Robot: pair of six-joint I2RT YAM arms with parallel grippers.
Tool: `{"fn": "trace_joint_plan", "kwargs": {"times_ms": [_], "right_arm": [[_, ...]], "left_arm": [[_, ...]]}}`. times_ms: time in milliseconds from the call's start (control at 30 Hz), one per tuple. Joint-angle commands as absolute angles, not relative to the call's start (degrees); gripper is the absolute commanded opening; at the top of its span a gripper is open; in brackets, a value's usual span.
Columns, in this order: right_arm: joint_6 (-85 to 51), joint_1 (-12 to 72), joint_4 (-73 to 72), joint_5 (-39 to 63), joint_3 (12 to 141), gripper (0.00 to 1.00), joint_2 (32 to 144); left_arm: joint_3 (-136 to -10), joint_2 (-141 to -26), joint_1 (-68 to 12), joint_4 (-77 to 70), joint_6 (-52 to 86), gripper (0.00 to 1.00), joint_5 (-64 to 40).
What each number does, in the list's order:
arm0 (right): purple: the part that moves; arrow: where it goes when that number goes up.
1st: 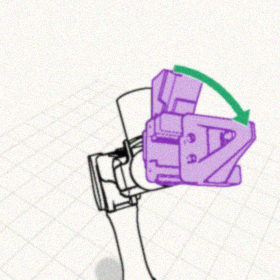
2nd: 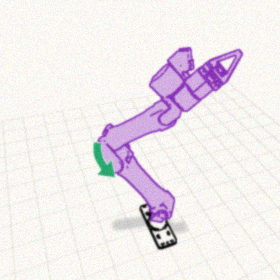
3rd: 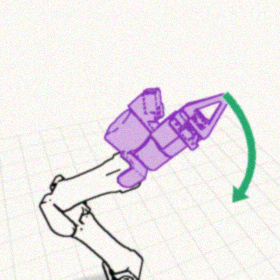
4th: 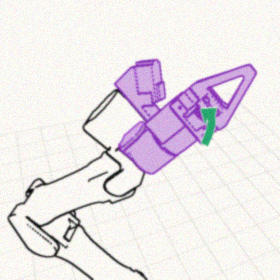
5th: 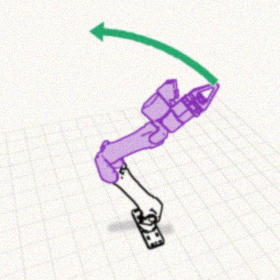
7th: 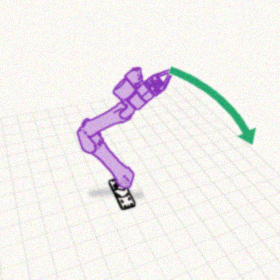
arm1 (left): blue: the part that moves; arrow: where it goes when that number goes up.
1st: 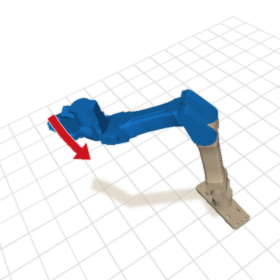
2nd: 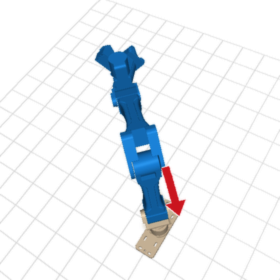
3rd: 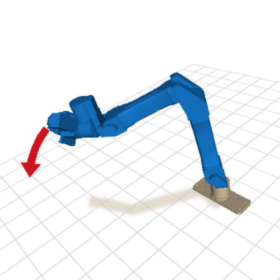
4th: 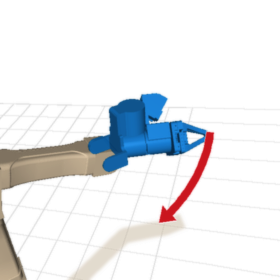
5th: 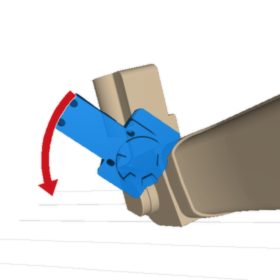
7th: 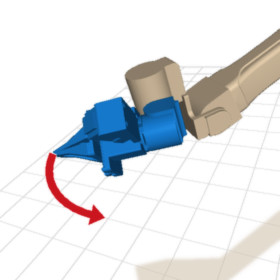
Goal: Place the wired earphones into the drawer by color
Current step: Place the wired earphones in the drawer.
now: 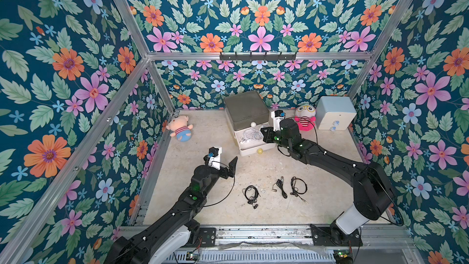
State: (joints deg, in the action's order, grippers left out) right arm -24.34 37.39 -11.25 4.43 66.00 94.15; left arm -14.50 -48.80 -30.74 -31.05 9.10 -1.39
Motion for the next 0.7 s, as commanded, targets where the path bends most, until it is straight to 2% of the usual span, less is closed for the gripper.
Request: {"fn": "trace_joint_plan", "kwargs": {"times_ms": [0, 67, 100, 133, 200, 267, 400, 667], "right_arm": [[-24.4, 37.4, -11.9, 3.8, 67.1, 0.00, 96.8], [-24.3, 37.4, -11.7, 3.6, 67.5, 0.01, 97.5], [-24.3, 37.4, -11.5, 3.6, 67.7, 0.04, 97.9], [-24.4, 37.4, -11.4, 3.6, 67.8, 0.10, 98.1], [-24.3, 37.4, -10.9, 3.5, 68.2, 0.29, 98.3], [-24.3, 37.4, -10.7, 3.5, 68.1, 0.38, 98.2], [-24.2, 37.4, -11.0, 3.4, 67.2, 0.45, 97.0], [-24.1, 37.4, -12.9, 4.9, 60.9, 0.48, 90.2]], "left_arm": [[-14.4, -48.4, -30.7, -31.2, 9.3, 0.99, -0.9], [-14.3, -48.3, -30.7, -31.1, 9.4, 0.99, -0.5], [-14.3, -48.3, -30.7, -31.0, 9.4, 0.99, -0.4], [-14.3, -48.3, -30.7, -31.0, 9.5, 0.99, -0.2], [-14.3, -48.1, -30.7, -30.9, 9.5, 0.99, 0.2], [-14.2, -47.8, -30.7, -30.8, 9.7, 0.99, 1.1], [-14.0, -46.9, -30.7, -29.8, 10.2, 0.99, 4.6], [-13.1, -44.0, -30.7, -27.3, 11.7, 0.99, 13.9]]}}
